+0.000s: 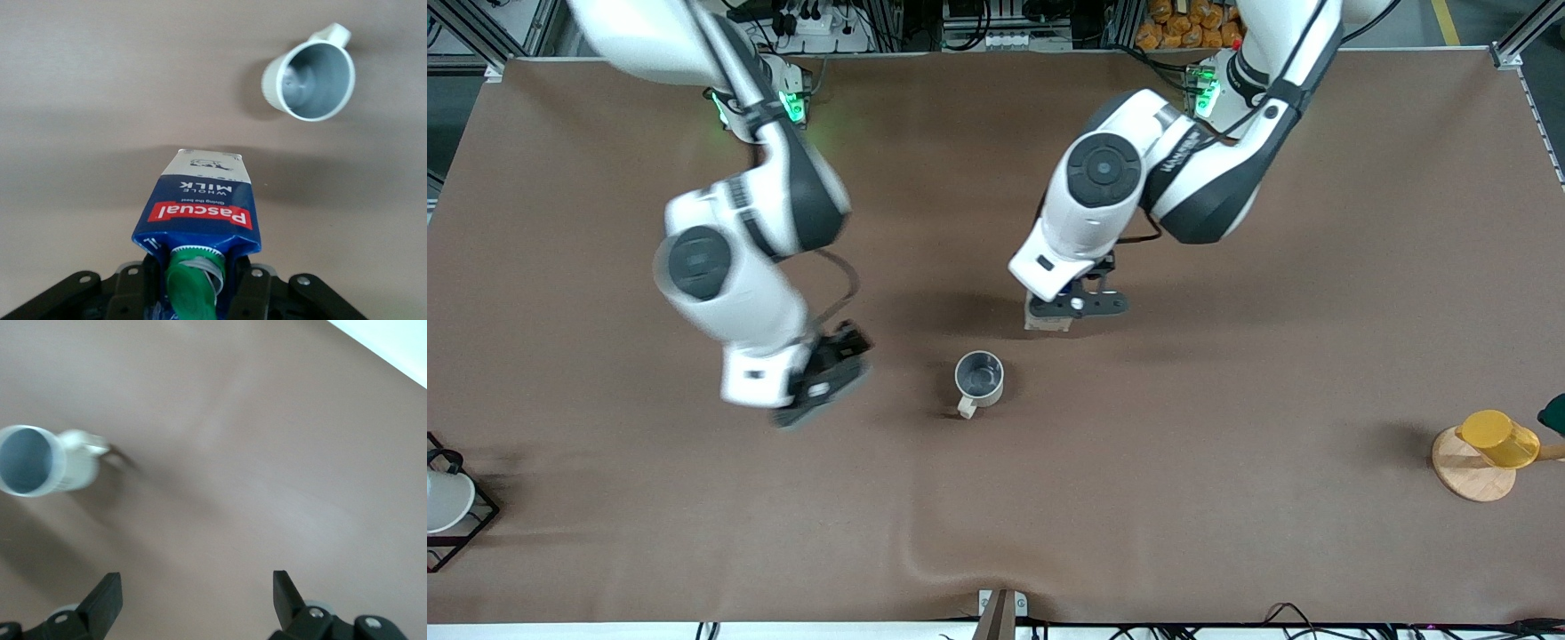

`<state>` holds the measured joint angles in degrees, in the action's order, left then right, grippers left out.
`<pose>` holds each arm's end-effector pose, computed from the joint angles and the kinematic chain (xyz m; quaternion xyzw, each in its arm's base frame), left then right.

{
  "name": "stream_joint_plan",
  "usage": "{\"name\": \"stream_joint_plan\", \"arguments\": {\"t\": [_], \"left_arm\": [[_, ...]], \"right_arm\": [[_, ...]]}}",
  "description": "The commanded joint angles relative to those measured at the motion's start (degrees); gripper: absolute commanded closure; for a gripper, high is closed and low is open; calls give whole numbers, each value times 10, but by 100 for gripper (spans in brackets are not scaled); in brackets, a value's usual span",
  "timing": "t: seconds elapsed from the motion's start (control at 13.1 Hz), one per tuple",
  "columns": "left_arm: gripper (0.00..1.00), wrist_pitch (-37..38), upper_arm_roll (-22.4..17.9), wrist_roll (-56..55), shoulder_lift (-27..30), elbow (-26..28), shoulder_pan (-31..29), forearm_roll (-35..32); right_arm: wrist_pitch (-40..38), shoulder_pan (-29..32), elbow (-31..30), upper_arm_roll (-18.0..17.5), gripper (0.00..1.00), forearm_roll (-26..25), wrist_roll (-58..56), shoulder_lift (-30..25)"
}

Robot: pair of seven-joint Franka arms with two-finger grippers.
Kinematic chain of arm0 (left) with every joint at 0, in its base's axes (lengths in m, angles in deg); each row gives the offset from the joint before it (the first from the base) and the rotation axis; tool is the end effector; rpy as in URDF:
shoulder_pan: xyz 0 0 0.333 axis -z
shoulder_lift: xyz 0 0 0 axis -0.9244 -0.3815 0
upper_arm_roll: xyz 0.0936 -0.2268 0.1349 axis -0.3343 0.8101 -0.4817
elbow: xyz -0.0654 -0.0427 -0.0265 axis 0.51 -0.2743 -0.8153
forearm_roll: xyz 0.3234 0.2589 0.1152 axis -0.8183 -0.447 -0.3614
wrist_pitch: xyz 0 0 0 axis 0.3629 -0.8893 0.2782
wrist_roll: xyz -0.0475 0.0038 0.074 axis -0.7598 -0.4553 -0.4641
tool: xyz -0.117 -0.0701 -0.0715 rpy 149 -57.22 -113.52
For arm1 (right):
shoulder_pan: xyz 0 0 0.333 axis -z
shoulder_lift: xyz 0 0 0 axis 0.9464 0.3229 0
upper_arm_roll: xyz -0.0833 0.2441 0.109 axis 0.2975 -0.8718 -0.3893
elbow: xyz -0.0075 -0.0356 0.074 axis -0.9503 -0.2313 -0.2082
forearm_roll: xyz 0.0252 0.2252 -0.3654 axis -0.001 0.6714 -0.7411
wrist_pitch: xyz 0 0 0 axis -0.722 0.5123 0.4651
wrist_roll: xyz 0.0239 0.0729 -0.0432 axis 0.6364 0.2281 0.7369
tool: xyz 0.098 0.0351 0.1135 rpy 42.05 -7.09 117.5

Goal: Place milk next to cup
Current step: 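Withdraw the right gripper while the left gripper carries the carton beside the mug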

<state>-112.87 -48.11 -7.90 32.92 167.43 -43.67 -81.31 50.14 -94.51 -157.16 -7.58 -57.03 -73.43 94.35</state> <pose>0.5276 -0.4681 0.3264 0.9979 0.0122 -0.0585 0.0247 0.6862 0.2374 0.3208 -0.9577 -0.2833 -0.0468 0.0178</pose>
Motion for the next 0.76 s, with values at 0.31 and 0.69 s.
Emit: {"name": "stream_joint_plan", "arguments": {"t": [0.31,0.69], "left_arm": [[70,-10,-16,-30,-84,-84,63,-28],[70,-39,-15,-57,-93,-84,72,-27]], "right_arm": [[-56,87,-115,-13,0,0,50,-131],[-145,175,-115,-10,0,-3,91,-166]]}}
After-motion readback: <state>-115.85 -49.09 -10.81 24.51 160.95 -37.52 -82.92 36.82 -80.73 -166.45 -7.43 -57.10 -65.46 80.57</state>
